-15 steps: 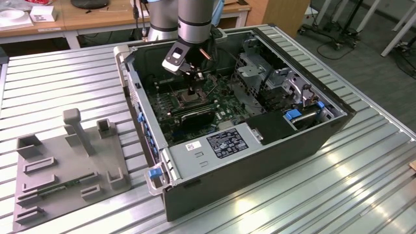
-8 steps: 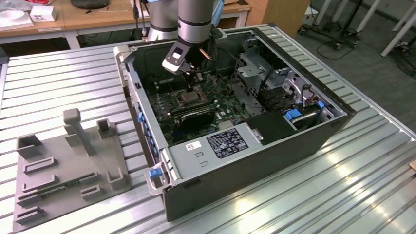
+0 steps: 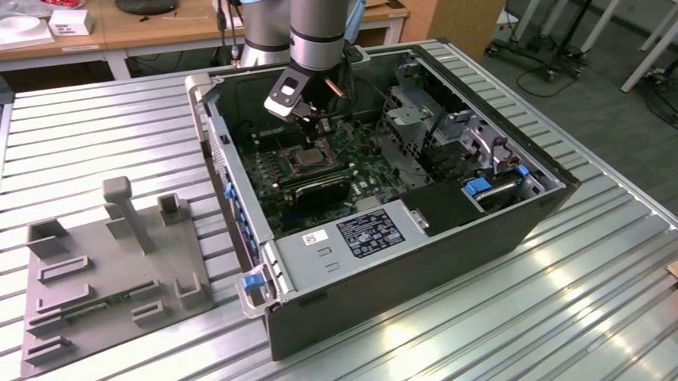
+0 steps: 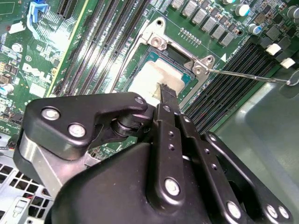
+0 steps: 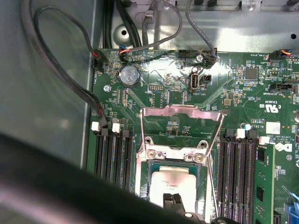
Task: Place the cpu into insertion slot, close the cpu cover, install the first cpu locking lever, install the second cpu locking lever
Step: 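Place the cpu into insertion slot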
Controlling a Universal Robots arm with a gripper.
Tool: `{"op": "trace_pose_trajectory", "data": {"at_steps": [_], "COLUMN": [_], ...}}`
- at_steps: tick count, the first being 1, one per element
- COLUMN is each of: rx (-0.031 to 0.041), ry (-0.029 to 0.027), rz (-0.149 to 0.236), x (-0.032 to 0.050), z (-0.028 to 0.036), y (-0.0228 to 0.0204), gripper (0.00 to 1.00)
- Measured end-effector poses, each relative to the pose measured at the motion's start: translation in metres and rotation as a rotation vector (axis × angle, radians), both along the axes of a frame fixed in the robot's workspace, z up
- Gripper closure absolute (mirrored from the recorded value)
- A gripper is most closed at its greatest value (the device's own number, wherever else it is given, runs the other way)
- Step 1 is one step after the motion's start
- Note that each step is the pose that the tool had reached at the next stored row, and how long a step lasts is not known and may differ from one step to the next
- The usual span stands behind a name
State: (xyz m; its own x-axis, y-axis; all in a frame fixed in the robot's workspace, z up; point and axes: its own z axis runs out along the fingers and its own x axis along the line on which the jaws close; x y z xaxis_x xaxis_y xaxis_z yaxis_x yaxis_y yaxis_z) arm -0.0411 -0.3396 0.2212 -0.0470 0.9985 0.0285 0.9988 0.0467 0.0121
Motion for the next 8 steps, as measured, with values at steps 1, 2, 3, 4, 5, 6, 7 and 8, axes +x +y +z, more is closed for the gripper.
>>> {"op": "trace_pose_trajectory", "data": {"at_steps": [1, 2, 3, 4, 5, 6, 7, 8], "rx": [0.0, 0.0, -0.0002, -0.0001, -0.0001, -0.0001, -0.0001, -0.0003], "ry": [0.0, 0.0, -0.0001, -0.0014, -0.0032, -0.0041, -0.0043, -0.0043], "rz": [0.0, 0.0, 0.0, 0.0, 0.0, 0.0, 0.0, 0.0], "x": [0.0, 0.0, 0.0, -0.0001, -0.0001, -0.0001, -0.0001, -0.0001], "z": [0.0, 0.0, -0.0001, -0.0008, -0.0015, -0.0022, -0.0025, -0.0027], "y": [0.0, 0.0, 0.0, 0.0, 0.0, 0.0, 0.0, -0.0001], "gripper": [0.89, 0.89, 0.89, 0.89, 0.89, 0.89, 0.89, 0.89]}}
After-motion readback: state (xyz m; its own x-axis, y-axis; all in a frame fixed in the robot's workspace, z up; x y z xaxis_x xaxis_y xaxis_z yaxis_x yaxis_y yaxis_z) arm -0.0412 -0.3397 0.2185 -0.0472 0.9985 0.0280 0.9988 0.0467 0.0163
